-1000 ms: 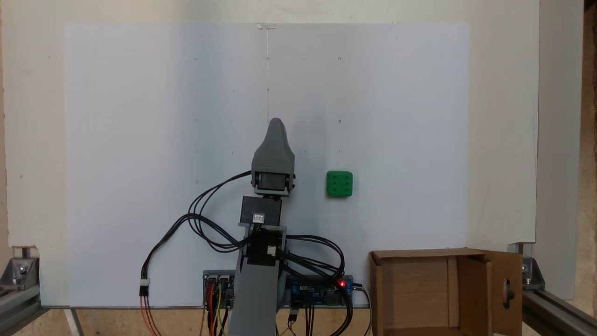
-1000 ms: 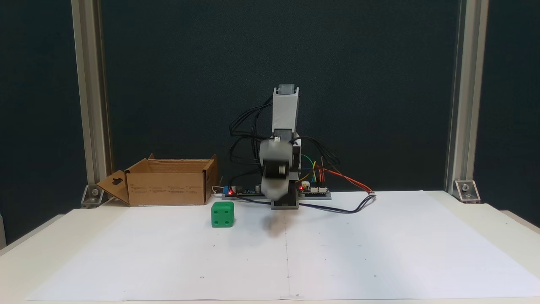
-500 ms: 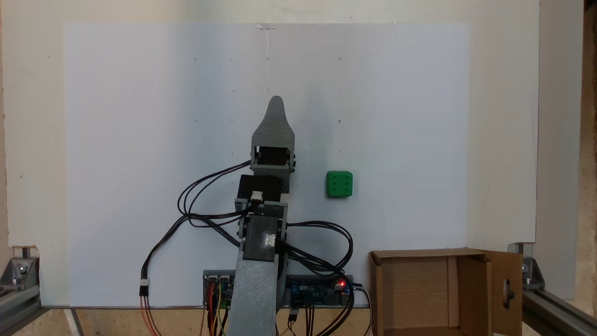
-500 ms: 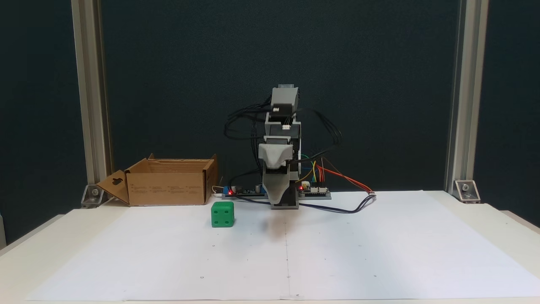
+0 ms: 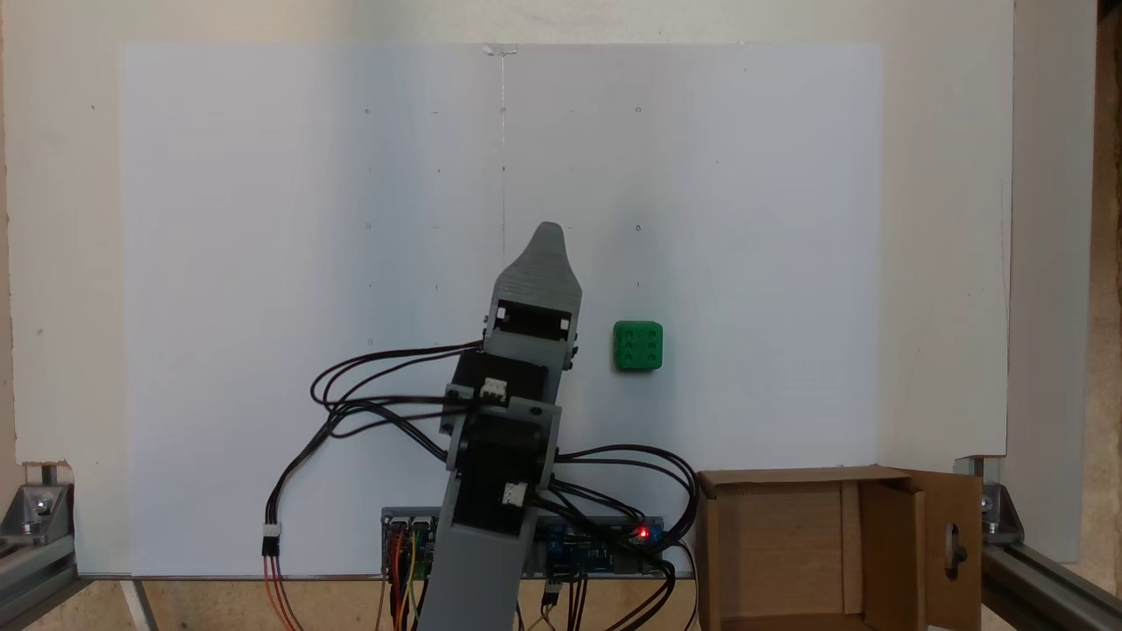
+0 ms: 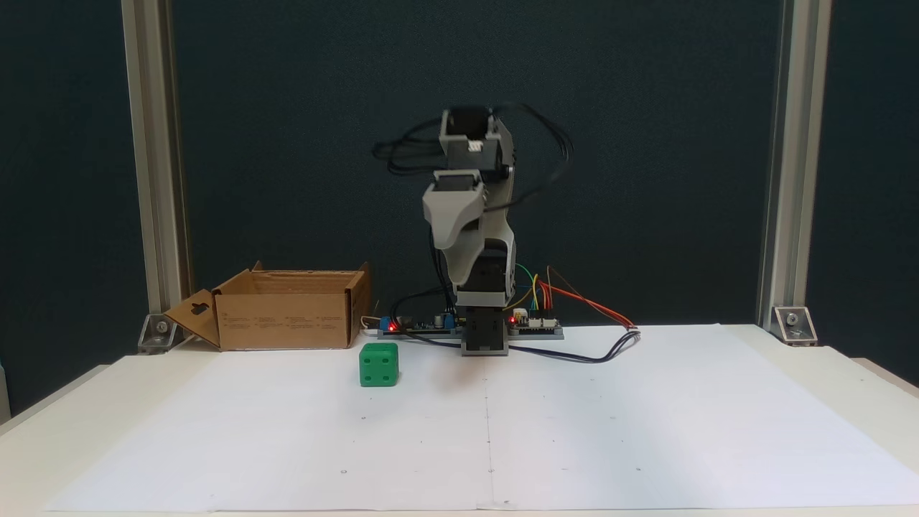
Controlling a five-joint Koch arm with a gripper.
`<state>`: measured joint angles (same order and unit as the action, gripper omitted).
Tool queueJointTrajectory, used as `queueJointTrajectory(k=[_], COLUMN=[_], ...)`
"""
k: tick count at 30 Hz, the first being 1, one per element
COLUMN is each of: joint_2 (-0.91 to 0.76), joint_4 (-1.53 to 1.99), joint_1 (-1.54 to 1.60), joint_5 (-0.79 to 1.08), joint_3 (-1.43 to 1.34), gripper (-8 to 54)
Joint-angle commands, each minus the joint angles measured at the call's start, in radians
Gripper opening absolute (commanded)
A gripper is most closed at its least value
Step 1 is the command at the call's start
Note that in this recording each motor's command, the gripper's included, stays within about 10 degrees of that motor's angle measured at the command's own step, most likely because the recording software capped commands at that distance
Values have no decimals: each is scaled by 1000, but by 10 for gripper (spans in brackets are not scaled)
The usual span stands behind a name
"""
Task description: Grasp a green dice and put it in the bin.
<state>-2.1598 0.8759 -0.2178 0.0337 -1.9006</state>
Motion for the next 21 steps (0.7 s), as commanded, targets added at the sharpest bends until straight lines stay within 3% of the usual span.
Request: queueJointTrajectory(k=[1,13,21], joint_2=[46,172,206], joint_4=[159,416,488], joint_1=[-40,-213,-353], joint_5=[-43,-28,163], joint_3=[95,249,288], gripper=[432,436,436])
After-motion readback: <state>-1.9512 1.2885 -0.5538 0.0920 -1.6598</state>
